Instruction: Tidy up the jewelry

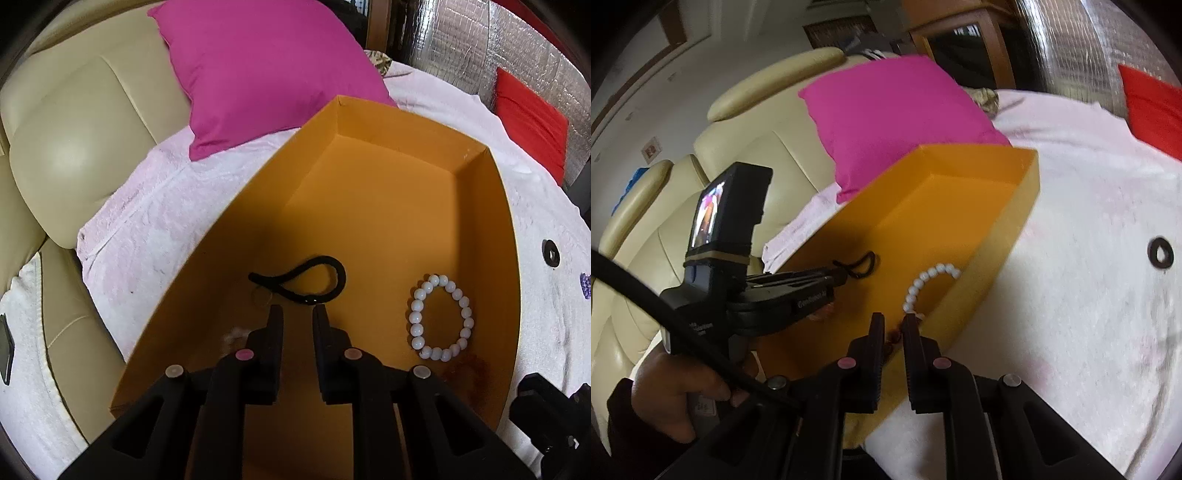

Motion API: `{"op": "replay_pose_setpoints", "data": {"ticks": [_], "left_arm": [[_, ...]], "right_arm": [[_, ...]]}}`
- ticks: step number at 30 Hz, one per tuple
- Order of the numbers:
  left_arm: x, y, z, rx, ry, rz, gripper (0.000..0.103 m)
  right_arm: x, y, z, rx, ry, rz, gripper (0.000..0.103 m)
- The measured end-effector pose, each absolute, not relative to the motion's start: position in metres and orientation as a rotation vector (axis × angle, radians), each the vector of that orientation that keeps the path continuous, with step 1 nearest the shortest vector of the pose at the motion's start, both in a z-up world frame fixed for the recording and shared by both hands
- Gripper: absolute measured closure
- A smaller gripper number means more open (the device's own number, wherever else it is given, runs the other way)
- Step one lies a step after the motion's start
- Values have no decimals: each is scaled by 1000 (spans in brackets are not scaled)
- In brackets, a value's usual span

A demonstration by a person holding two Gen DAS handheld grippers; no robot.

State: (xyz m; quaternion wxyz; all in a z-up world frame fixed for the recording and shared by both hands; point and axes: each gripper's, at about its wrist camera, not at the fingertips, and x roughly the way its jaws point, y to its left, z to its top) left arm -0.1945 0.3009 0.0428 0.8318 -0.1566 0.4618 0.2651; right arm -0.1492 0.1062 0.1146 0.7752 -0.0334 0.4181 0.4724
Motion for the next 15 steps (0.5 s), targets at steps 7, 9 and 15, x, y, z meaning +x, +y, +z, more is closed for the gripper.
{"op": "replay_pose_setpoints", "data": {"ticks": [7,9,15], "left_arm": [[-187,288,60,-294,904,599,57],[-184,279,71,-264,853,622,52],[-170,242,101,-152,715,651,38]], "right_arm": [[-131,74,122,-1,904,956,65],[-124,60,124,24,901,922,65],[-99,14,119,84,940,807,65]]}}
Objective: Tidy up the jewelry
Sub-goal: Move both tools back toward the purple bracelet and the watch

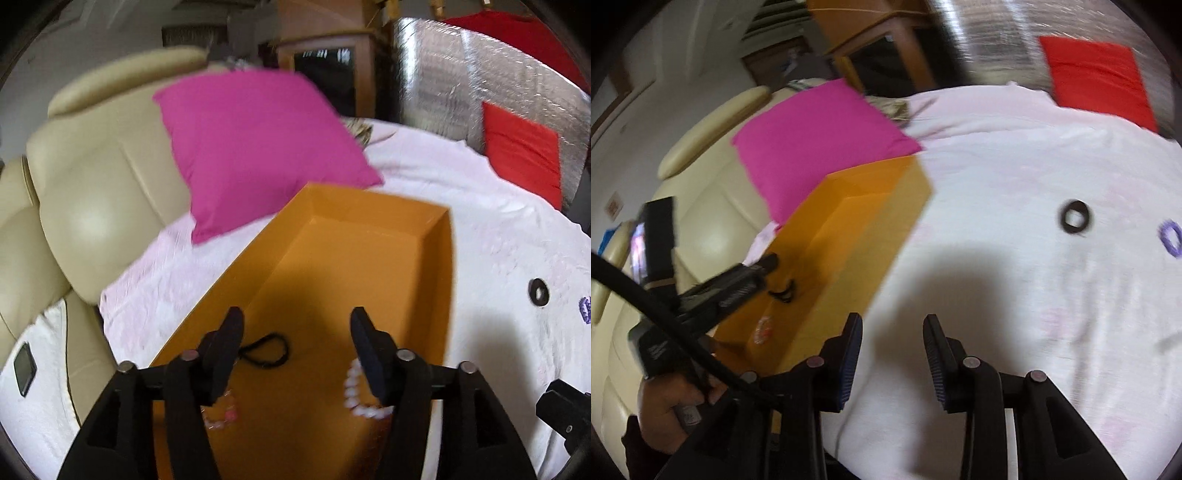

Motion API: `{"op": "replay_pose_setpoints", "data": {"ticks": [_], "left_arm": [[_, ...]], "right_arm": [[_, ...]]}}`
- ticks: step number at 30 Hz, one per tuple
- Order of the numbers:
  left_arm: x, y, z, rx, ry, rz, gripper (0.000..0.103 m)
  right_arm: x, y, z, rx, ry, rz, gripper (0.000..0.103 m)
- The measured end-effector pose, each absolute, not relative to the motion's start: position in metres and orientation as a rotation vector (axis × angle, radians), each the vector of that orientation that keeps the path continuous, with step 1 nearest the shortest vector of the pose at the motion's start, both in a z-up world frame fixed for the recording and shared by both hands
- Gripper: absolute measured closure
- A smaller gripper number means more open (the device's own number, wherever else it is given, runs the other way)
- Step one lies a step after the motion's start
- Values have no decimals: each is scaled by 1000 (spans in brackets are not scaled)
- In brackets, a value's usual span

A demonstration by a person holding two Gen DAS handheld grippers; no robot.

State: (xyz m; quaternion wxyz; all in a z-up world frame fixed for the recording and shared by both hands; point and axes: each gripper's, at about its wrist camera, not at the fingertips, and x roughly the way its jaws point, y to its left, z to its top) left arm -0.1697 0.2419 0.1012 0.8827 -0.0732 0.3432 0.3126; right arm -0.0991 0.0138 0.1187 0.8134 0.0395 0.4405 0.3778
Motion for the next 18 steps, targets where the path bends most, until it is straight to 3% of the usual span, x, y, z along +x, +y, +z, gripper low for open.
{"op": "replay_pose_setpoints", "data": {"ticks": [8,18], "left_arm": [[-148,172,115,-17,624,584,37],[-104,46,90,115,726,215,36]], "right_arm": [[-64,-67,129,182,931,652,65],[-31,-163,136,332,900,439,65]]}}
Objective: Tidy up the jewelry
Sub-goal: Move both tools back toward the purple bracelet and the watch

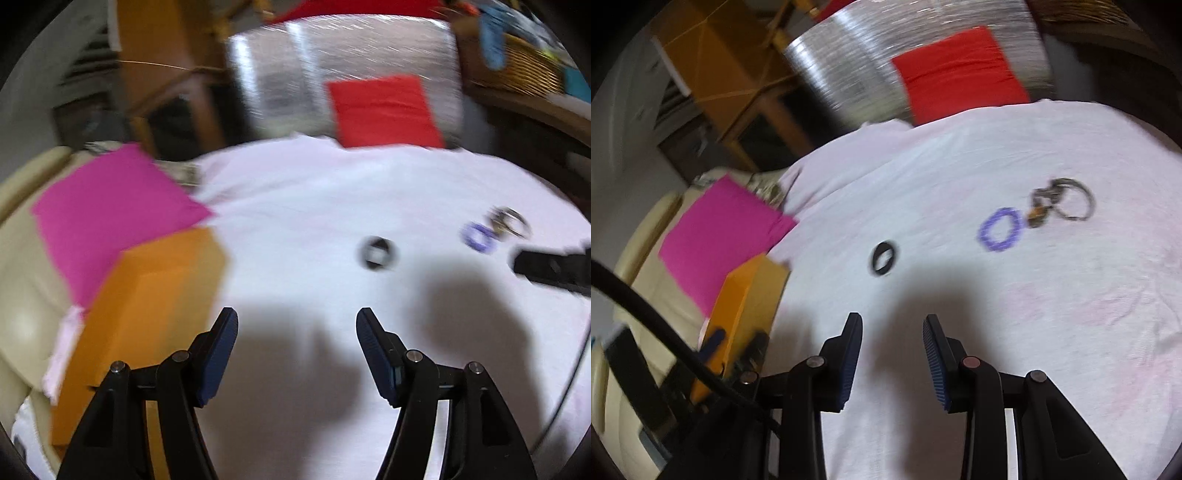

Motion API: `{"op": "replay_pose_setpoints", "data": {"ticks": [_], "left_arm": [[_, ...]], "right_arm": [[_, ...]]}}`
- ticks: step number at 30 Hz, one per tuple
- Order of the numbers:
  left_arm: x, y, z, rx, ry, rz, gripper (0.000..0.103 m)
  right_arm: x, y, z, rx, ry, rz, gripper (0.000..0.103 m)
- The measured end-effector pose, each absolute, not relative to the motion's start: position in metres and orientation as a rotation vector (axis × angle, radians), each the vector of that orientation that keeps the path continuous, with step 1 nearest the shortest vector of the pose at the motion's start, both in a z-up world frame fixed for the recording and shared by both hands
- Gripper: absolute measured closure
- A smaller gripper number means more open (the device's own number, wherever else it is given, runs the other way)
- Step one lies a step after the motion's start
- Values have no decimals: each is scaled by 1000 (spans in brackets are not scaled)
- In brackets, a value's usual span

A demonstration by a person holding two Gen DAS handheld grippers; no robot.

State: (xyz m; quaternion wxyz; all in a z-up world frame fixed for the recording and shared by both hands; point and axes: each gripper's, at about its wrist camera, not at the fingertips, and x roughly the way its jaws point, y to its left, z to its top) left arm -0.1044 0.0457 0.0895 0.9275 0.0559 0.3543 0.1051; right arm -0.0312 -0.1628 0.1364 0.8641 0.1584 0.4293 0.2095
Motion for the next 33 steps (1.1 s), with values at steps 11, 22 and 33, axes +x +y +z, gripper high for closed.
{"op": "replay_pose_setpoints", "data": {"ticks": [11,22,33], "left_arm": [[-82,-11,58,128,862,81,36],[-80,-34,66,116,852,20,36],[-87,-28,86,74,799,-24,36]], "right_arm": [[-3,-222,127,472,938,322,65],[3,-234,117,526,969,307,65],[16,-240,87,515,960,150,65]]}}
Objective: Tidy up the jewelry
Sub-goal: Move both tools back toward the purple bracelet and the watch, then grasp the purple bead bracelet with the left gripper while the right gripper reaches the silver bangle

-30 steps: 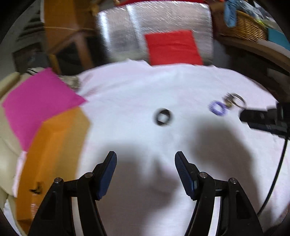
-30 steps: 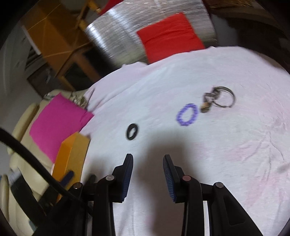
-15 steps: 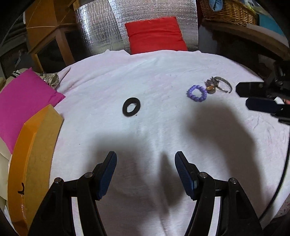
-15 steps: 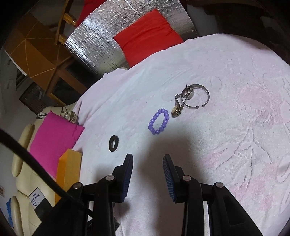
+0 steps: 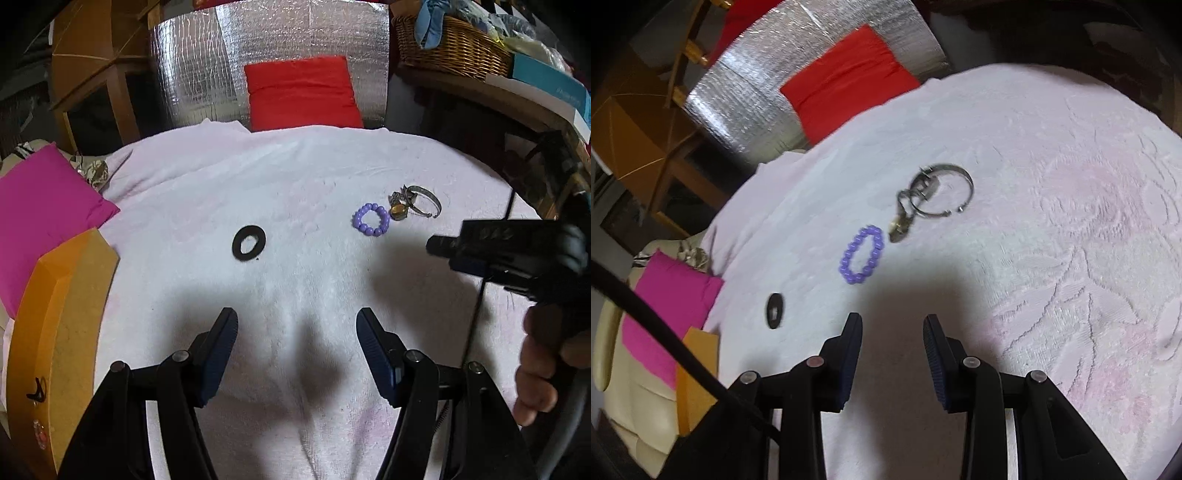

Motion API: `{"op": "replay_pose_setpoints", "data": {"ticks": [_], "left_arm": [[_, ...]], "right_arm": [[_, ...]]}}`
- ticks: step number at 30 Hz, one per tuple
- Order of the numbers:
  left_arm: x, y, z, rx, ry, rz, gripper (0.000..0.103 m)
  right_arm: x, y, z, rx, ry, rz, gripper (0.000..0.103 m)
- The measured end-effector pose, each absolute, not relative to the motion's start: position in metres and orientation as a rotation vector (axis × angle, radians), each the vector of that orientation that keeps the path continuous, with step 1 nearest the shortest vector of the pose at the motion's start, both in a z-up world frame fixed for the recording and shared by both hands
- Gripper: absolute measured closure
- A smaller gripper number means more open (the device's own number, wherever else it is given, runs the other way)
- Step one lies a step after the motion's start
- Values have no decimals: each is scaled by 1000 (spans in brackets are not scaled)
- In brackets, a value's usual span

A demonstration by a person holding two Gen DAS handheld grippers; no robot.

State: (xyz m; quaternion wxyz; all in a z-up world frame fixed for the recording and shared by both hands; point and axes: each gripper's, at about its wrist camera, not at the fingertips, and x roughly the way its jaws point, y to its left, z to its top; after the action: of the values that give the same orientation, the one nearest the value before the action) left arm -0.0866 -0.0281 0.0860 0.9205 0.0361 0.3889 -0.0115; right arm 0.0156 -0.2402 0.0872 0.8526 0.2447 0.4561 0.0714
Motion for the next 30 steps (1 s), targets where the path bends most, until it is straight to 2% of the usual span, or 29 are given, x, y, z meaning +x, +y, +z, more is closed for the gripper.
{"op": "replay_pose_setpoints", "data": {"ticks": [16,23,30], "left_arm": [[-75,-24,81,96,824,-19,36],[-54,0,58,110,909,61,36],[-40,34,49,33,920,132,36]], "right_arm": [[34,-238,82,474,961,122,65],[47,-260,72,567,964,144,65],[56,-289,87,622,918,180,65]]}}
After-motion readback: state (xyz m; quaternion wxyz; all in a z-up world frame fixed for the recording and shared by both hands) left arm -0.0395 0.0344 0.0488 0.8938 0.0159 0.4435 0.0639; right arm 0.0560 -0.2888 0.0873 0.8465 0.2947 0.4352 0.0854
